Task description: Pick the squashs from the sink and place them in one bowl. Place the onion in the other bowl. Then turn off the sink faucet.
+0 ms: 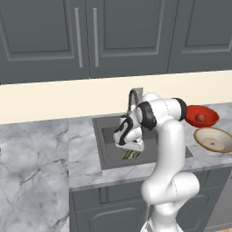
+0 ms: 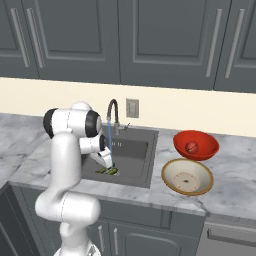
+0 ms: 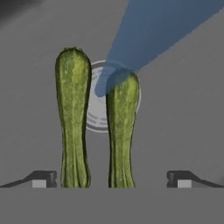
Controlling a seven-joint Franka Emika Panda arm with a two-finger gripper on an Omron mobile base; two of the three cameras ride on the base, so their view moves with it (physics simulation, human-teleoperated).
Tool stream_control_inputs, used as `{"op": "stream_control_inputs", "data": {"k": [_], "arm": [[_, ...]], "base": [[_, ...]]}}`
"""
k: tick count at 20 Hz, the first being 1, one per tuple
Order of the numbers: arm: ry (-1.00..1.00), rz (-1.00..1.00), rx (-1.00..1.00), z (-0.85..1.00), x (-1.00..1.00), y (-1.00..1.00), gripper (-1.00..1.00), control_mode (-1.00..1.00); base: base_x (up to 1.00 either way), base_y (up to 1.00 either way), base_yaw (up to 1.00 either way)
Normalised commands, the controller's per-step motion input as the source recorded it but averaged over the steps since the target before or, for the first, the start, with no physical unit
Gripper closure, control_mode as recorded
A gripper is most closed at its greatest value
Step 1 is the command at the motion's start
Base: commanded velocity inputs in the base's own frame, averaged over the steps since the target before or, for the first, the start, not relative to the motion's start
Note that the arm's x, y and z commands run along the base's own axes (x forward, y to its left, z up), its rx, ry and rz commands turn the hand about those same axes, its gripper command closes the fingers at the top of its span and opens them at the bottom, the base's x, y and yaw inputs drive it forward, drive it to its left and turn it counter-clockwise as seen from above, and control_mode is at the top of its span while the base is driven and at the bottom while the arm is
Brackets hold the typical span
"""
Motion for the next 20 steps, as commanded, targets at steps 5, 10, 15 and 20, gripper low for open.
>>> {"op": "stream_control_inputs", "data": {"k": [5, 10, 15, 20], "arm": [[-0.01, -0.07, -0.02, -0.25, 0.19, 0.11, -1.00, -1.00], [-0.03, -0.04, -0.02, -0.24, 0.20, 0.04, -1.00, -1.00], [-0.01, -0.03, -0.01, -0.21, 0.22, 0.01, -1.00, -1.00], [0.00, -0.02, -0.01, -0.17, 0.24, 0.00, -1.00, -1.00]], "base": [[0.00, 0.00, 0.00], [0.00, 0.00, 0.00], [0.00, 0.00, 0.00], [0.00, 0.00, 0.00]]}}
